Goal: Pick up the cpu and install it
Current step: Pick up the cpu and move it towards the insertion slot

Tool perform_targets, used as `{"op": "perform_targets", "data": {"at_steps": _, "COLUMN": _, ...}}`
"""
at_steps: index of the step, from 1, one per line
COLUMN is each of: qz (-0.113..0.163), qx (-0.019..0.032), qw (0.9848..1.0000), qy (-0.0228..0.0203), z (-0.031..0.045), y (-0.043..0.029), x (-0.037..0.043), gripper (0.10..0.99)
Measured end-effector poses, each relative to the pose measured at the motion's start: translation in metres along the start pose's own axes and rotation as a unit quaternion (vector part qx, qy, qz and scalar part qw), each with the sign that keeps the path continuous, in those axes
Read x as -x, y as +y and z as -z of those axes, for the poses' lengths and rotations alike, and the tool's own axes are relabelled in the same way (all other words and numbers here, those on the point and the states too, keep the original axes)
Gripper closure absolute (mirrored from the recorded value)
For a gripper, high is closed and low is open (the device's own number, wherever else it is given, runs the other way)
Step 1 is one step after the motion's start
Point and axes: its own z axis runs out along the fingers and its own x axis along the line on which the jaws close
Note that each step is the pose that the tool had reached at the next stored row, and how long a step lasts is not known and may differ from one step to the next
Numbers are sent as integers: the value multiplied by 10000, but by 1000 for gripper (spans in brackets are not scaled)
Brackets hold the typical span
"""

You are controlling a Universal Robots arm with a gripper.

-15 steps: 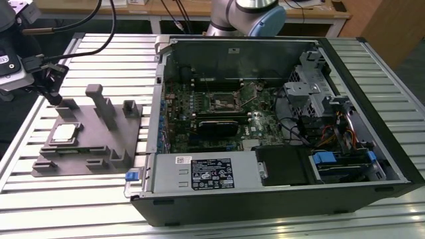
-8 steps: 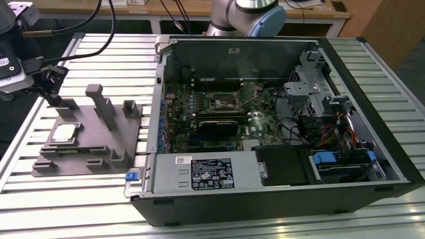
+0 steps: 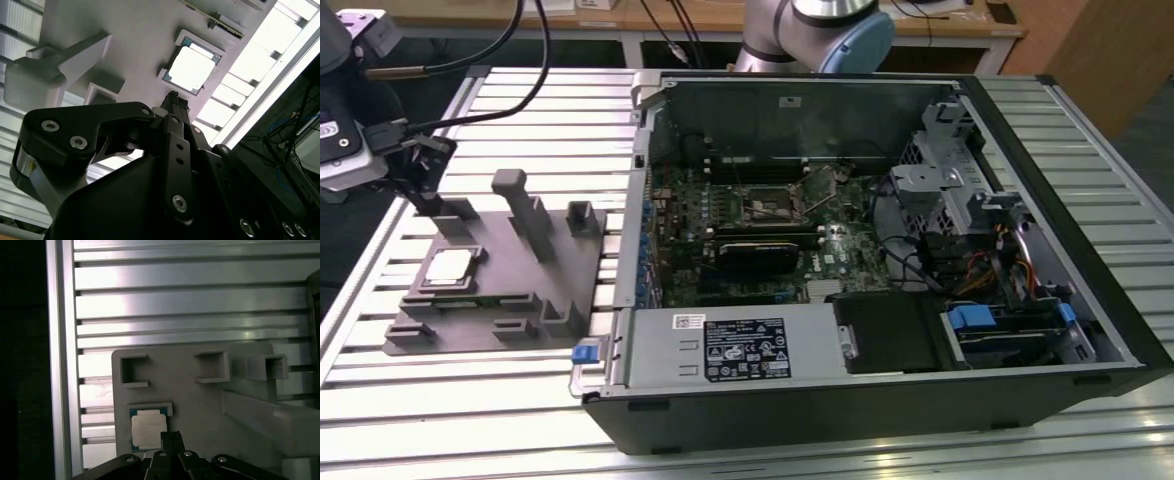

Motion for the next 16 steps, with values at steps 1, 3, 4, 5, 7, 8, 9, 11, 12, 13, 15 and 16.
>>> {"op": "perform_targets", "data": {"at_steps": 1, "qz": 0, "qx": 0, "qw": 10000, "qy": 0, "z": -5, "y": -1, "x": -4, "gripper": 980}}
{"op": "perform_targets", "data": {"at_steps": 3, "qz": 0, "qx": 0, "qw": 10000, "qy": 0, "z": -15, "y": -2, "x": -14, "gripper": 980}}
{"op": "perform_targets", "data": {"at_steps": 4, "qz": 0, "qx": 0, "qw": 10000, "qy": 0, "z": -21, "y": -2, "x": -18, "gripper": 980}}
{"op": "perform_targets", "data": {"at_steps": 5, "qz": 0, "qx": 0, "qw": 10000, "qy": 0, "z": -26, "y": -3, "x": -22, "gripper": 980}}
{"op": "perform_targets", "data": {"at_steps": 7, "qz": 0, "qx": 0, "qw": 10000, "qy": 0, "z": -36, "y": -4, "x": -29, "gripper": 980}}
{"op": "perform_targets", "data": {"at_steps": 8, "qz": 0, "qx": 0, "qw": 10000, "qy": 0, "z": -40, "y": -4, "x": -32, "gripper": 980}}
{"op": "perform_targets", "data": {"at_steps": 9, "qz": 0, "qx": 0, "qw": 10000, "qy": 0, "z": -45, "y": -5, "x": -35, "gripper": 980}}
{"op": "perform_targets", "data": {"at_steps": 11, "qz": 0, "qx": 0, "qw": 10000, "qy": 0, "z": -54, "y": -6, "x": -41, "gripper": 980}}
{"op": "perform_targets", "data": {"at_steps": 12, "qz": 0, "qx": 0, "qw": 10000, "qy": 0, "z": -59, "y": -6, "x": -44, "gripper": 980}}
{"op": "perform_targets", "data": {"at_steps": 13, "qz": 0, "qx": 0, "qw": 10000, "qy": 0, "z": -64, "y": -7, "x": -47, "gripper": 980}}
{"op": "perform_targets", "data": {"at_steps": 15, "qz": 0, "qx": -1, "qw": 10000, "qy": 1, "z": -75, "y": -8, "x": -53, "gripper": 980}}
{"op": "perform_targets", "data": {"at_steps": 16, "qz": 0, "qx": 0, "qw": 10000, "qy": 1, "z": -81, "y": -8, "x": -54, "gripper": 980}}
